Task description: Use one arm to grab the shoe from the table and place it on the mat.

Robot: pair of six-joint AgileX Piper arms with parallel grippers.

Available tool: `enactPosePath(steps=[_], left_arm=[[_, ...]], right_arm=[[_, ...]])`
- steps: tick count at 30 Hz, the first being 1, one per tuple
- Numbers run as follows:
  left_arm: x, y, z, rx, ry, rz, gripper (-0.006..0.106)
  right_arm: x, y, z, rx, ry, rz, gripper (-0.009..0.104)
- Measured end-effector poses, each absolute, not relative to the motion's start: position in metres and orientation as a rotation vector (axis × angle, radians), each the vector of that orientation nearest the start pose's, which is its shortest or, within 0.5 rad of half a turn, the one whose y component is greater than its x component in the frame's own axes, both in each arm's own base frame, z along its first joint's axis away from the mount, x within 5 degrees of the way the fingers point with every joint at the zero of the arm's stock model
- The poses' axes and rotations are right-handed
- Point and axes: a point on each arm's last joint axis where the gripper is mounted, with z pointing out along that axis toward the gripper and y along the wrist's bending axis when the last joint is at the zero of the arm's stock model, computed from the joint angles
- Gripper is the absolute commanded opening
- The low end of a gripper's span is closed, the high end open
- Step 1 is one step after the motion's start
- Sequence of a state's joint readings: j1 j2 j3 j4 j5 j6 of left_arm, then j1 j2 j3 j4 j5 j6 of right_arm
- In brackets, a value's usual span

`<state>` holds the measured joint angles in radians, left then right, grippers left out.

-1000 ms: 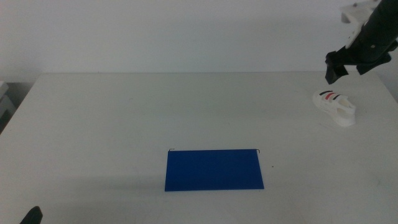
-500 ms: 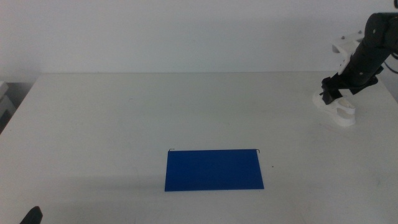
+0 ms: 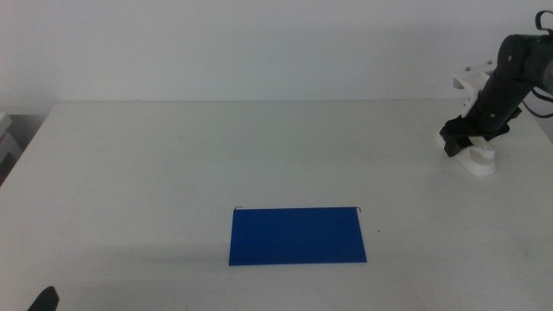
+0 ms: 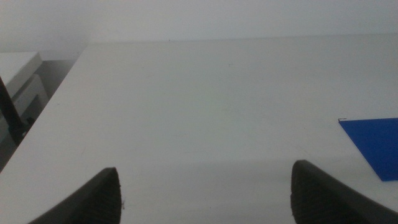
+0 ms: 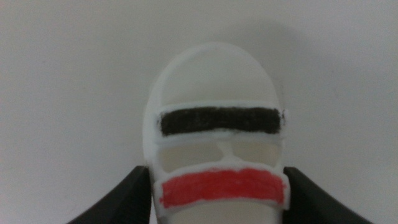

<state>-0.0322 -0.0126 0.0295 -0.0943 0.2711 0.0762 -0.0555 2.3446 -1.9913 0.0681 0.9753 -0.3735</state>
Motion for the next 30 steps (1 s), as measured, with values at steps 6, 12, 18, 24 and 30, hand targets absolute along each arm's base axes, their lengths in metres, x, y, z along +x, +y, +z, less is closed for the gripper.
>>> enactPosePath(steps=[6,12,18,24,30], left_arm=[[0.055,-0.004,0.179,0.034,1.77,-0.056,0.094],[0.055,-0.004,0.179,0.034,1.77,-0.056,0.094],[0.055,-0.004,0.179,0.034,1.77,-0.056,0.094],[0.055,-0.004,0.179,0.034,1.77,-0.056,0.094],[0.055,-0.004,0.179,0.034,1.77,-0.056,0.094]], right_arm=[[0.492,-0.01,0.207,-0.408,2.745,0.005,-0.004],[0.476,0.037,0.245,-0.503,2.715,0.037,-0.004],[0.458,0.107,0.258,-0.675,2.693,0.09,-0.004],[0.434,0.171,0.26,-0.82,2.684,0.14,-0.004],[0.406,0.228,0.259,-0.955,2.657,0.182,-0.004]])
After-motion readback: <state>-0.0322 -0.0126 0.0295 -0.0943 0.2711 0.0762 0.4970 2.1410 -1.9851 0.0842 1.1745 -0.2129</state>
